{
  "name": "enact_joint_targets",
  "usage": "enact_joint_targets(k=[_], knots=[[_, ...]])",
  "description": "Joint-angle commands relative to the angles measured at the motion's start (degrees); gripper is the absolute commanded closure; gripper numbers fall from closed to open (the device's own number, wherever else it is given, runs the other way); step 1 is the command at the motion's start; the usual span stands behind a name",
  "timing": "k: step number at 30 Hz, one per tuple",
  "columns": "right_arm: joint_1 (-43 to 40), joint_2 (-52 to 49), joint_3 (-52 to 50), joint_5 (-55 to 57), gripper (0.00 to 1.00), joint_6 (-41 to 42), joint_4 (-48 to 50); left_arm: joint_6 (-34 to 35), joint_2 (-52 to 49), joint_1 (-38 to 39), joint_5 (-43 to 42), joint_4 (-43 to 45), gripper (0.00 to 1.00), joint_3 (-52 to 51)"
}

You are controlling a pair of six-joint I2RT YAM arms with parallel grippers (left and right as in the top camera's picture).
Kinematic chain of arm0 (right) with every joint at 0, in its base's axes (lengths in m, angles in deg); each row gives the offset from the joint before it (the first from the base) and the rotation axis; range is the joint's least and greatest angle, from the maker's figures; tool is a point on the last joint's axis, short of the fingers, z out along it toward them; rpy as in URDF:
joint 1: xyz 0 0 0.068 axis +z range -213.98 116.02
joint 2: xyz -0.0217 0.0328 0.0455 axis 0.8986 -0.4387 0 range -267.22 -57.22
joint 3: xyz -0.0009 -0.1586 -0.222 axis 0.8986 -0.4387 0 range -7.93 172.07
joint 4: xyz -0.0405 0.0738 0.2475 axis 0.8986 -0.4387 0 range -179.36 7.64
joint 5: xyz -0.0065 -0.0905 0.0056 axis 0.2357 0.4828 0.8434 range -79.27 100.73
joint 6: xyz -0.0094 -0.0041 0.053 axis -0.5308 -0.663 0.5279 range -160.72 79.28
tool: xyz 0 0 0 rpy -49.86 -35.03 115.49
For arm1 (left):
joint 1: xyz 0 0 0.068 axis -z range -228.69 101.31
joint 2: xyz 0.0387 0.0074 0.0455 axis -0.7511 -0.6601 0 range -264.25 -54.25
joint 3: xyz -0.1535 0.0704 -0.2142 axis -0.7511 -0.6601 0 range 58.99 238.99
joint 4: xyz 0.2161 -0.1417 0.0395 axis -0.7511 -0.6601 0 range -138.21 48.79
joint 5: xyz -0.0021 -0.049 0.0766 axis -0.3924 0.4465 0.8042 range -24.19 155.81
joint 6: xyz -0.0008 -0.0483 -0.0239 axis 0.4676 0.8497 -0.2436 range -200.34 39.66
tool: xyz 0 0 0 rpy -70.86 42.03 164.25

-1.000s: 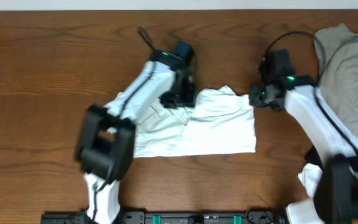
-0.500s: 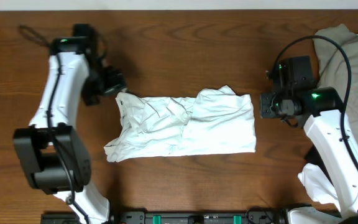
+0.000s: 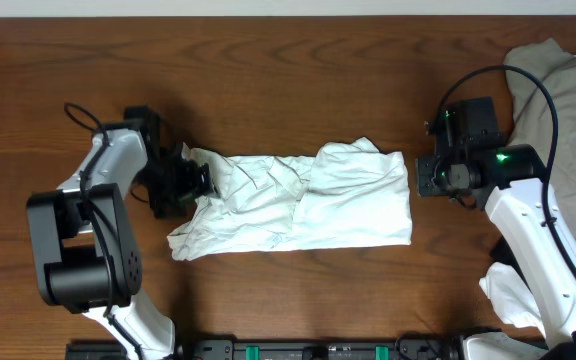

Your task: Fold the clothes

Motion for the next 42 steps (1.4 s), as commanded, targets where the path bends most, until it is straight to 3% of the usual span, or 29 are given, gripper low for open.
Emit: enact_joint_targets(k=[1,6,9,14,16,25,33,38,42], knots=[[-0.3,-0.8,-0.4,-0.3,0.6,-0.9,0.4,-1.5,-0.6,0.2,-2.3,1.4,0.14,-3.2],[-0.3,-0.8,-0.4,-1.0,0.6,-0.7,1.1,-1.2,-1.2,1.2,-5.4,3.5,0.15,-6.4],[-0.3,-0.8,-0.4,-1.4,0.6,-0.5,1.1,-1.2,-1.4,2.8,-5.9,3.9,0.26,-6.5],[-0.3,-0.8,-0.4,-2.1,0.6,-0.5,1.0,-0.3,-1.4,4.6,-6.3,6.3,0.65,-6.5],[-0.3,-0.8,-0.4,-2.1,0.6,-0.5,1.0,-0.3,-1.3,4.5,-6.1,6.5,0.92,-6.2],[-0.3,-0.8,-0.4,-2.2,0.59,-0.3,0.0,3.2,1.3,-4.5,2.7,1.4,0.94,0.8],[-0.3,-0.8,-0.4,-2.2,0.59,-0.3,-0.3,4.1,3.8,-13.0,2.9,-1.3,0.94,8.4],[-0.3,-0.8,-0.4,-2.2,0.59,-0.3,-0.9,2.9,3.8,-13.0,2.2,-6.4,0.94,15.9],[-0.3,-0.8,-0.4,-2.2,0.59,-0.3,-0.9,2.7,4.1,-8.9,1.8,-12.6,0.94,23.4]])
